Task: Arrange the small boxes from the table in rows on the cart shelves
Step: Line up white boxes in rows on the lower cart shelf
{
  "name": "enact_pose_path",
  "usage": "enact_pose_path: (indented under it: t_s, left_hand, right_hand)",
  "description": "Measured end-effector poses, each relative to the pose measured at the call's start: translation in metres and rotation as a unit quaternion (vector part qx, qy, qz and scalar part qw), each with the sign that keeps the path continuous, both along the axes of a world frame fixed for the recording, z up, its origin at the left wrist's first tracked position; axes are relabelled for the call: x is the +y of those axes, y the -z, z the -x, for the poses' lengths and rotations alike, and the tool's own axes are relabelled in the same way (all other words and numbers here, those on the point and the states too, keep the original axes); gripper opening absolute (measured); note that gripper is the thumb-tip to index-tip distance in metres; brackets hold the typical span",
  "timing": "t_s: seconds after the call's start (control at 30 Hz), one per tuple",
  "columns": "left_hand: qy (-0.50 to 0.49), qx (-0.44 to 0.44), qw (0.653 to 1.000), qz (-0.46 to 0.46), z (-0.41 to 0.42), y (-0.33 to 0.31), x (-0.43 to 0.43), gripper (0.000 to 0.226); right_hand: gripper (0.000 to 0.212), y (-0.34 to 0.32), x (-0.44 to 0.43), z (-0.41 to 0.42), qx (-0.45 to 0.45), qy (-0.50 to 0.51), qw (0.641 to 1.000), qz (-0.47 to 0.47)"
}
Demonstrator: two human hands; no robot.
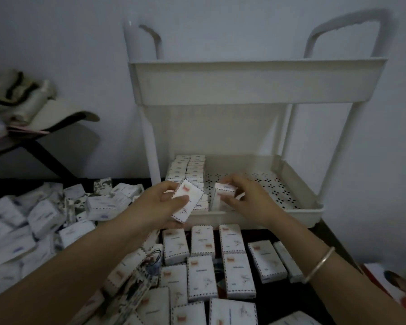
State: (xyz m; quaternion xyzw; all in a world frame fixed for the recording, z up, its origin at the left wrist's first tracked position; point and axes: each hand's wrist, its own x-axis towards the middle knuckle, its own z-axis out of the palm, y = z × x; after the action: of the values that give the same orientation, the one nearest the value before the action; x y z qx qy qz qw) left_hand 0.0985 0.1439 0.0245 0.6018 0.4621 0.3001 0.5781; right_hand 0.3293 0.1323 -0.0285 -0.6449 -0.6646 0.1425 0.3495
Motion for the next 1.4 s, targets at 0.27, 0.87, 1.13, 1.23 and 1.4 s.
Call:
enact_pose_path:
  t_s: [0.27, 0.87, 1.13, 1.23, 1.4]
  left_hand:
    - [-0.069, -0.005, 0.988, -0.137, -0.020, 0.002, 0.014, 0.025]
    - [0.060, 0.177, 0.922, -0.340, -0.089, 0.013, 0.065, 0.040]
    - [0.147, 0.270, 0.869, -0.387, -0.070, 0.029, 0.076, 0.028]
    - [0.178, 0.272, 0.862, -0.389, -0.067, 0.036, 0.080, 0.024]
    - [0.187, 0.304, 0.842, -0.403, -0.064, 0.047, 0.085, 0.024]
  right_hand:
    - [0.028, 0.011, -0.002, 0.001, -0.007, -0.010, 0.999, 0.047]
    - [0.015, -0.004, -0.008, -0.005, -0.062, -0.020, 0.996, 0.059]
    - [0.033, -0.007, -0.011, -0.014, 0.025, 0.002, 0.996, 0.081]
    - [0.032, -0.009, -0.013, -0.012, 0.017, 0.002, 0.996, 0.083]
    - [0.029, -0.017, -0.017, -0.010, -0.003, -0.003, 0.995, 0.097]
